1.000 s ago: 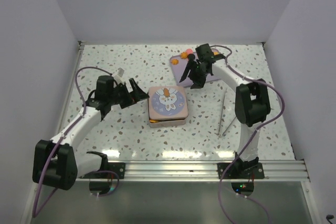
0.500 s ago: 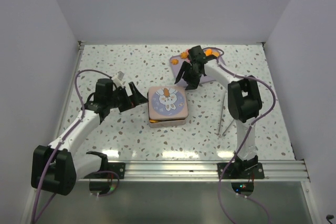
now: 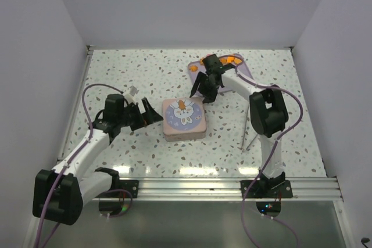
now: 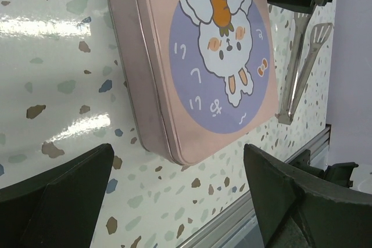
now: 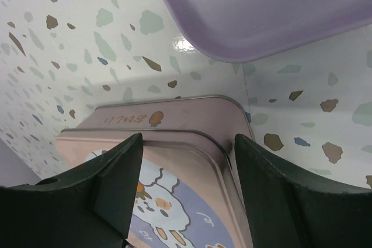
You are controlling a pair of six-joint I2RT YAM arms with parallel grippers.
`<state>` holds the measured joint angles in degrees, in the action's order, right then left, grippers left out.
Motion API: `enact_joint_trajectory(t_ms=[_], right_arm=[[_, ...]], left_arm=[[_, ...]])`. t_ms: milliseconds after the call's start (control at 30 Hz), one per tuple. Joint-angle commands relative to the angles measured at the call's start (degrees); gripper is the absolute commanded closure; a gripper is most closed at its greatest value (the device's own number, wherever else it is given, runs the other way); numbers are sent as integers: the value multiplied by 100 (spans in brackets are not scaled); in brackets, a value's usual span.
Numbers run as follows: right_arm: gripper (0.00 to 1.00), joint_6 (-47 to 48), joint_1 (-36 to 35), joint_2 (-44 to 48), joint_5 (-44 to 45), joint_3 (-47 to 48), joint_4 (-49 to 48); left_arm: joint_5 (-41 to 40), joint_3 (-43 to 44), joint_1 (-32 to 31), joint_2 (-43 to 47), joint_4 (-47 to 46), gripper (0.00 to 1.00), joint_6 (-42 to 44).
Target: Pack the cookies
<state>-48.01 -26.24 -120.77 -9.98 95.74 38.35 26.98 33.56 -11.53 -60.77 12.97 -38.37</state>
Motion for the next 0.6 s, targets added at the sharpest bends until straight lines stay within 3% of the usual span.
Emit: enact_joint_trajectory(t_ms=[0,467,567], right_arm=[[33,-103,-127,405,101,-187,15],[34,-77,-268,748,233,-574,6],[34,-77,-268,809,242,-662,-20]], left_arm=[[97,-78,54,197,-128,0,31],[211,-262,28,216,-146,1,242],[106,-201,-234,75,-67,3,373]])
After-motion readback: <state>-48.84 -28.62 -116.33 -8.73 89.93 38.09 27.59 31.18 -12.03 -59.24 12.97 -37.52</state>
